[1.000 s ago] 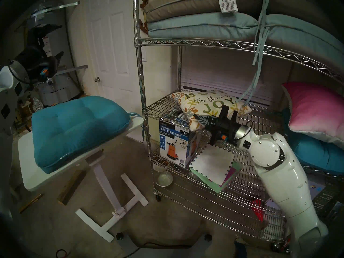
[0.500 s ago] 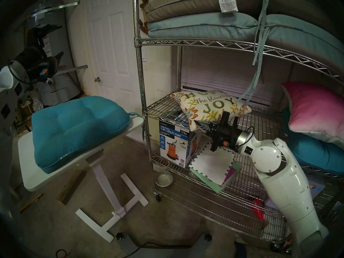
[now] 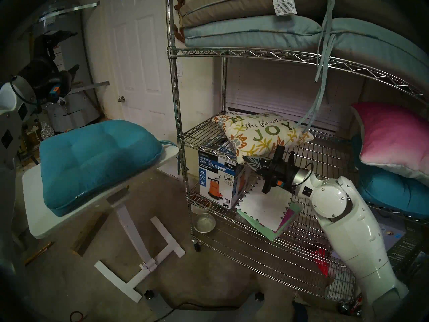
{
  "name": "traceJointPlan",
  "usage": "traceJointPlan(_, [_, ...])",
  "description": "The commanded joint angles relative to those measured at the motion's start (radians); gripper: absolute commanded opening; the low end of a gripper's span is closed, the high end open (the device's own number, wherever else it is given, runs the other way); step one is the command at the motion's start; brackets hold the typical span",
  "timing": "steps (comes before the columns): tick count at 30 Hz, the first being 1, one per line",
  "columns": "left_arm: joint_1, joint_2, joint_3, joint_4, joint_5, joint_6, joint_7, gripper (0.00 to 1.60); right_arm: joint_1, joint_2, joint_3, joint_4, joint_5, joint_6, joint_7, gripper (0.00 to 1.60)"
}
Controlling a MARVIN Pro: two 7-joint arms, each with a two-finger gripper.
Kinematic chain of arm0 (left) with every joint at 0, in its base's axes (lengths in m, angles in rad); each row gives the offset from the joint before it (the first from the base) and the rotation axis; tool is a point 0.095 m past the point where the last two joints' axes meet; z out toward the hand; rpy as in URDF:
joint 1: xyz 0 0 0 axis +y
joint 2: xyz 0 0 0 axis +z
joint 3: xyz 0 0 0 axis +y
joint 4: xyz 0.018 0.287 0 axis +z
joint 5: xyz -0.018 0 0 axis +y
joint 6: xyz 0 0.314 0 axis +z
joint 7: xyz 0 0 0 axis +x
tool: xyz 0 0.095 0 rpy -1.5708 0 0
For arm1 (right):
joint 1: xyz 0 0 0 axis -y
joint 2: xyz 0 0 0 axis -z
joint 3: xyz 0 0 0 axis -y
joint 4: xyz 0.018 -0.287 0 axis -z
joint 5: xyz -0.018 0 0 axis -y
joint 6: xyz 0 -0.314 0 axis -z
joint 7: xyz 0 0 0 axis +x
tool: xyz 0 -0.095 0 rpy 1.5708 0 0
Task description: Put cushion on the shelf
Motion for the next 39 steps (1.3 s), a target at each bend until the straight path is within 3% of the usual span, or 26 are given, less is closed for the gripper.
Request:
traceJointPlan(1, [-0.003, -0.001, -0.008, -0.008, -0.002, -0.002, 0.003, 1.60, 0.052, -0.028, -0.018, 0.045, -0.028, -0.025, -0.030, 0.00])
traceJointPlan(24, [-0.005, 0.000, -0.006, -0.008, -0.002, -0.003, 0.004, 1.60, 0.217, -0.100, -0.093, 0.145, -0.079, -0.044, -0.022, 0.00])
traceJointPlan(39, [-0.005, 0.000, -0.006, -0.008, -0.002, -0.003, 0.004, 1.60, 0.323, -0.187, -0.172, 0.244, -0.125, -0.047, -0.033, 0.00])
